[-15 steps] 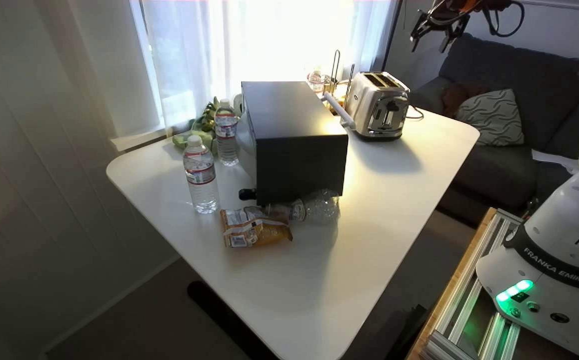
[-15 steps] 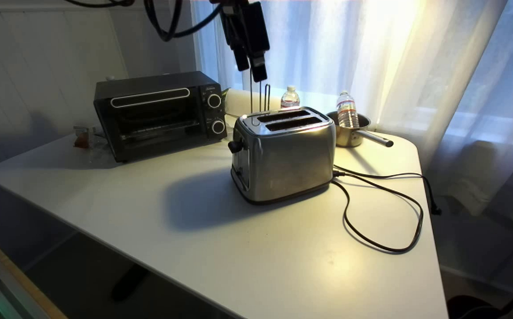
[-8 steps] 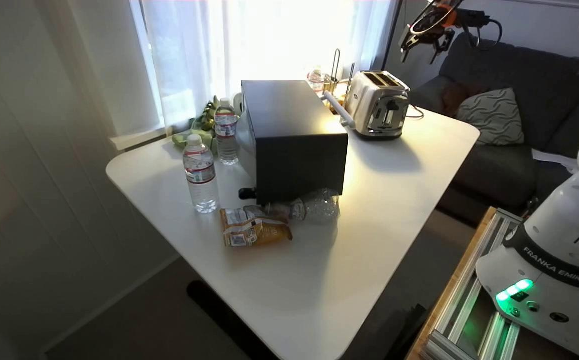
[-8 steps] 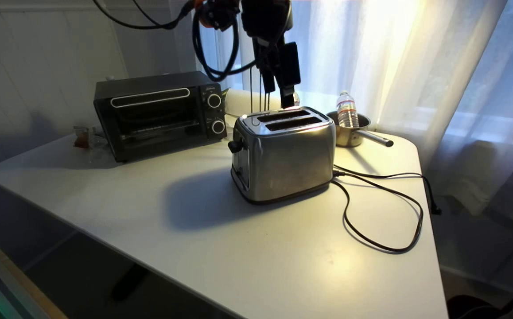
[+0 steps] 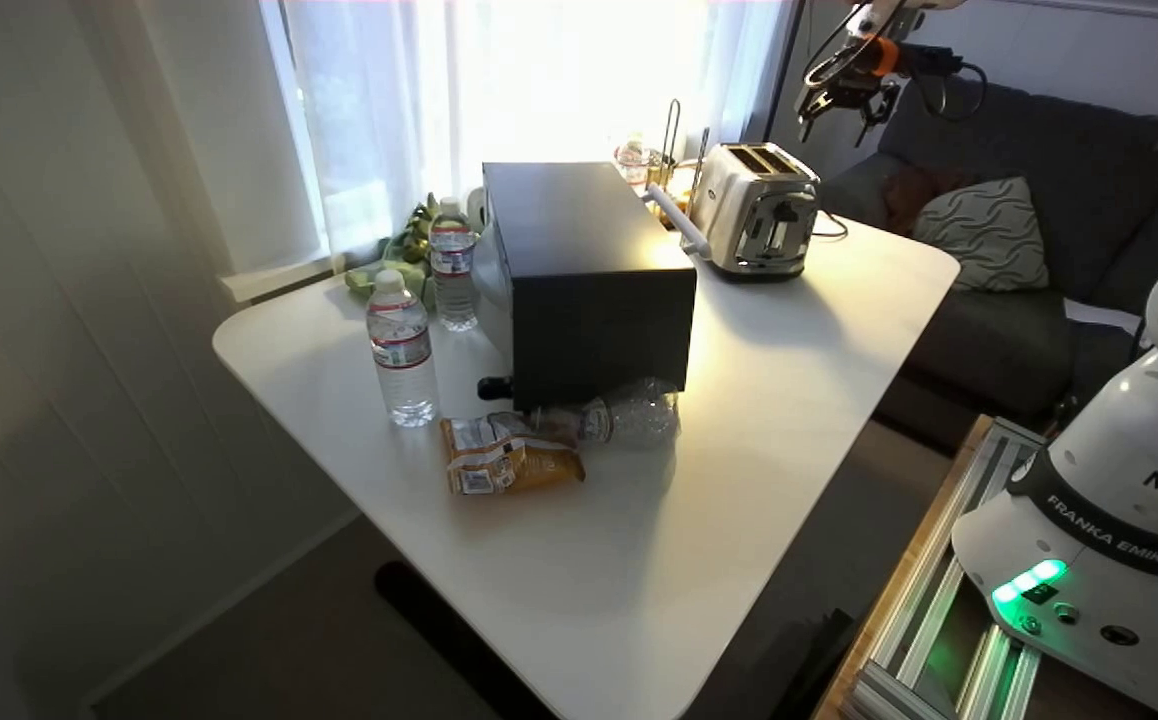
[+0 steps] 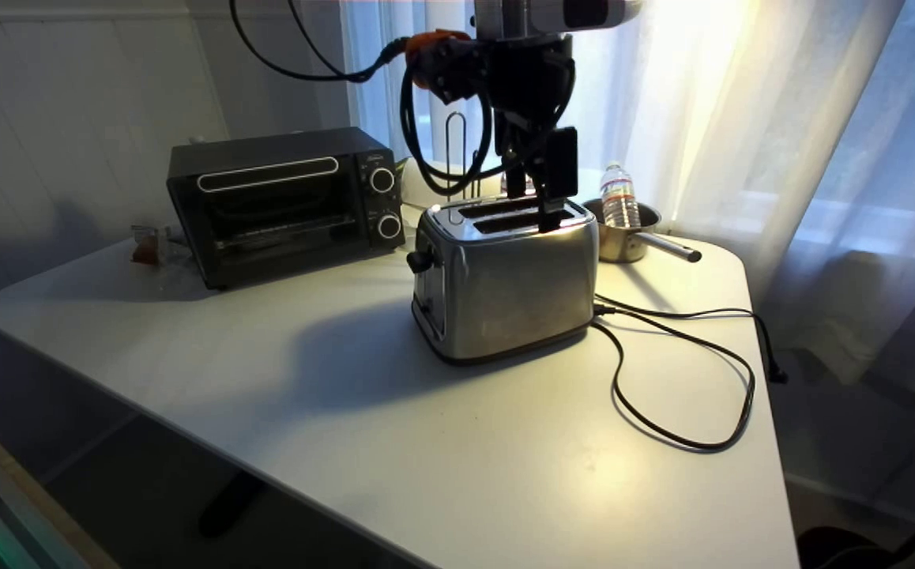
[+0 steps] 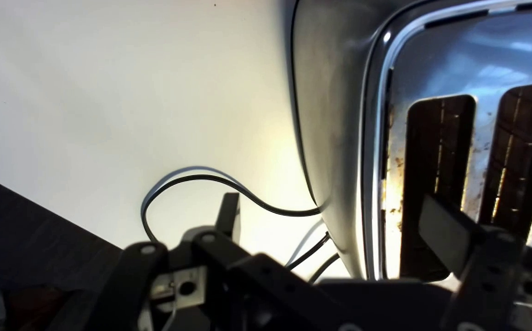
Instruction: Place the toaster with it's back facing the oven
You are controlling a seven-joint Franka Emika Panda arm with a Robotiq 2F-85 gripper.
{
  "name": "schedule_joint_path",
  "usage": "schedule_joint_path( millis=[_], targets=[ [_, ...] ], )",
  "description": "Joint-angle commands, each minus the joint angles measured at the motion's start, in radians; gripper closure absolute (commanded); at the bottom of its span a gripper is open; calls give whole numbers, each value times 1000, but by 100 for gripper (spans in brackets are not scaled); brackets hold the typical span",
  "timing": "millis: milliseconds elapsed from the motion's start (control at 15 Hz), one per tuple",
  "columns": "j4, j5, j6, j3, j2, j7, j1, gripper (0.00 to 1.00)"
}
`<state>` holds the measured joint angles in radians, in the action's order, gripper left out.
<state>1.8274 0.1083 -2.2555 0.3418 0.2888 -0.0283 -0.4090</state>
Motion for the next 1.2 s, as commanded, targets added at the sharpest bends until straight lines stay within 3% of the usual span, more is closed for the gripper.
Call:
schedule_joint_path(
  millis=[0,1133],
  targets=[
    [-79,48,70,-14,60,48,-35,0],
    [-106,133,113,-56,125,98,-63,0]
  ],
)
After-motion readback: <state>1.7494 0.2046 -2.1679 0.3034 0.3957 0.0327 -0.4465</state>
